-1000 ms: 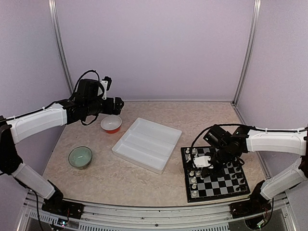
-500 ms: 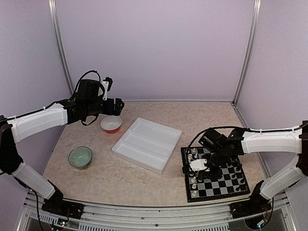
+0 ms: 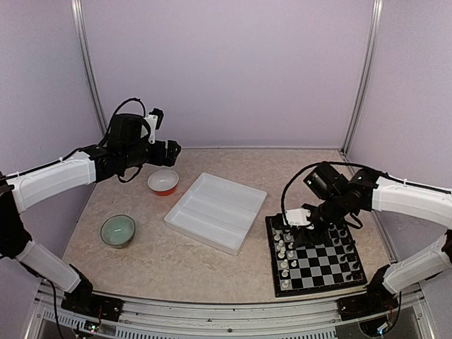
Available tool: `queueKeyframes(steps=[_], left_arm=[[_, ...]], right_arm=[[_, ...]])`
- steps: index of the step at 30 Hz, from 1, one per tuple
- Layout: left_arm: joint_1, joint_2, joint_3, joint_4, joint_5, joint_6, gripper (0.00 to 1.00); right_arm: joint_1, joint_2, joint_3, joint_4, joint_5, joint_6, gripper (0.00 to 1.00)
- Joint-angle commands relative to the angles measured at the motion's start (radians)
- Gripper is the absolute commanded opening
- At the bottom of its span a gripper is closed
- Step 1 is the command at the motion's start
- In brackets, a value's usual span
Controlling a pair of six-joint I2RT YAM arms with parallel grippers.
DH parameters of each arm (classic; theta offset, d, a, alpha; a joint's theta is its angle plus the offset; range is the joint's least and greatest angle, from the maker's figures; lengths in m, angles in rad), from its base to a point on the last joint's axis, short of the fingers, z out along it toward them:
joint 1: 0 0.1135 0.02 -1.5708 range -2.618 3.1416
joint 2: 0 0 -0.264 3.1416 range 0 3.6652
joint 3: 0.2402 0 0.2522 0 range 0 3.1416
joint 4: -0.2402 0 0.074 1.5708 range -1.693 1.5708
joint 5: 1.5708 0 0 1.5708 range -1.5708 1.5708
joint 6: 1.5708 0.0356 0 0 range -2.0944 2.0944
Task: Set up the chess pieces on the board
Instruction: Place the pawn at f2, then pick up the pawn from the storage box.
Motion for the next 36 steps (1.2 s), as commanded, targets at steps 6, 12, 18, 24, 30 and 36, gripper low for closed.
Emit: queueKeyframes(steps=[6,12,18,24,30,36], left_arm=[[0.085,0.059,0.258,0.040,0.197,-0.047,0.82],[-0.024,0.232,0.402,-0.274,0.196,-0.039,0.67],[-0.129,0.275,0.399,-0.523,0.072,-0.090,0.65],[-0.144,0.395,0.491,-0.753,0.065,-0.165,0.60],[-0.144,0.531,0.564,-0.912,0.048,-0.210,0.62],[-0.144,0.602,0.564,-0.955,0.112,-0.225,0.67]], right_arm=[[-0.145,0.004,0.163,0.240,0.048,0.120,0.49],[-0.155,0.172,0.300,0.286,0.086,0.201,0.49],[-0.205,0.295,0.395,0.191,-0.066,0.230,0.46],[-0.213,0.283,0.388,0.220,-0.140,0.159,0.47],[-0.215,0.336,0.411,0.259,-0.115,0.148,0.48],[-0.243,0.390,0.423,0.263,-0.166,0.186,0.48]])
